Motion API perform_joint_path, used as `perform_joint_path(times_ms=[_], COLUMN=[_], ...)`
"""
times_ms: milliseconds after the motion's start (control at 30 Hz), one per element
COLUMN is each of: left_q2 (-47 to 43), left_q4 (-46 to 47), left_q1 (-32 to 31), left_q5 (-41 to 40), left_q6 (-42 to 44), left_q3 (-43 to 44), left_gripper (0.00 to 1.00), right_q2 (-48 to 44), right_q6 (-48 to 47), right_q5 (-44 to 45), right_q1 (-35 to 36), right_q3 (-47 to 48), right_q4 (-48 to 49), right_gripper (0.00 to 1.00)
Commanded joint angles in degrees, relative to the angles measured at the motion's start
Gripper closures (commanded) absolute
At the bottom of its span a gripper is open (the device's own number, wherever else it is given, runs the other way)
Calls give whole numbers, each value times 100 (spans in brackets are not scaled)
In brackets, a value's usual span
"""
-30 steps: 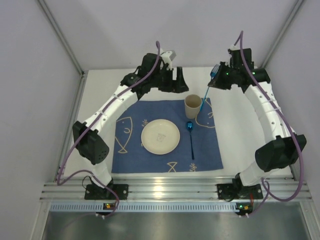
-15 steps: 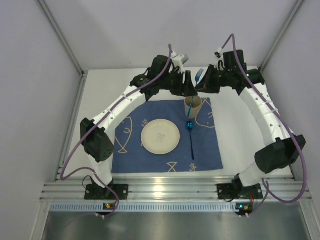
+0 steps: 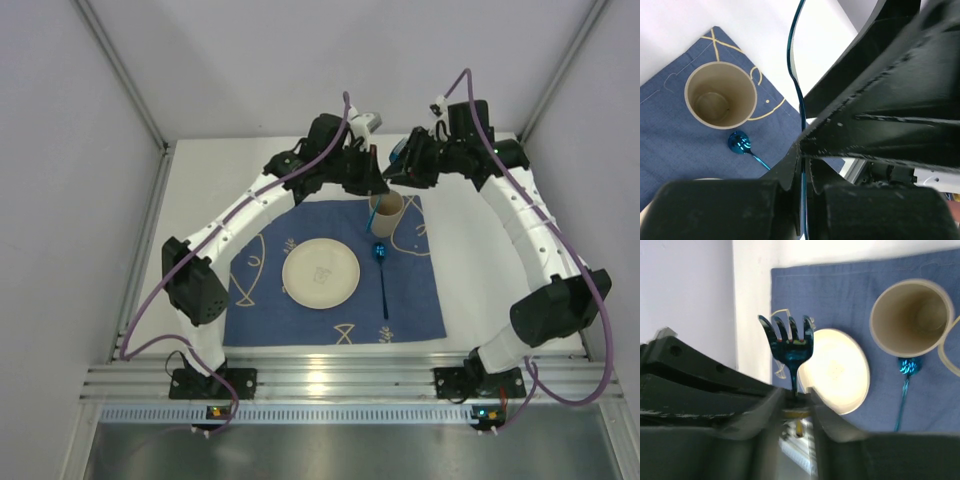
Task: Set the dinner table for one person
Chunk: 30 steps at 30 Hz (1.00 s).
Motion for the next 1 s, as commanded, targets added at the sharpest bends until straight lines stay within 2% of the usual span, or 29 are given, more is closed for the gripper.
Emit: perform_joint_path(times_ms=[0, 33, 167, 267, 300, 433, 567, 700, 900, 967], left_q2=[-324, -394, -1130, -1938, -2159, -3336, -3708, -3753, -3726, -3682], left_q4=[172, 137, 215, 452, 497, 331, -196, -609, -751, -865], left_q1=[-29, -20, 208, 812, 963, 1631, 1905, 1913, 1966, 2001], left_q5=[-370, -484, -678, -652, -626, -827, -1248, -1836, -2339, -2743], left_q6=[175, 184, 79, -324, -413, -704, -677, -818, -792, -818], left_q3=[-53, -210, -1036, -2090, -2632, -3770, -4446, -4860, -5432, -5572], left_gripper=[100, 100, 100, 100, 100, 100, 100, 100, 100, 100], right_q2=[-174, -139, 168, 275, 275, 319, 415, 372, 345, 328], right_q6=[15, -12, -187, -249, -249, -275, -469, -329, -390, -407], right_q5=[-503, -495, -573, -802, -906, -1171, -1110, -1031, -1004, -987], right_q1=[61, 52, -36, -273, -360, -922, -1214, -1240, -1223, -1214], right_q3=[199, 278, 875, 1315, 1342, 1281, 1141, 693, 288, 218], right_q4=[264, 203, 18, 17, 70, 53, -281, -150, -220, -246], right_gripper=[47, 1, 0, 0, 0, 0, 0, 0, 0, 0])
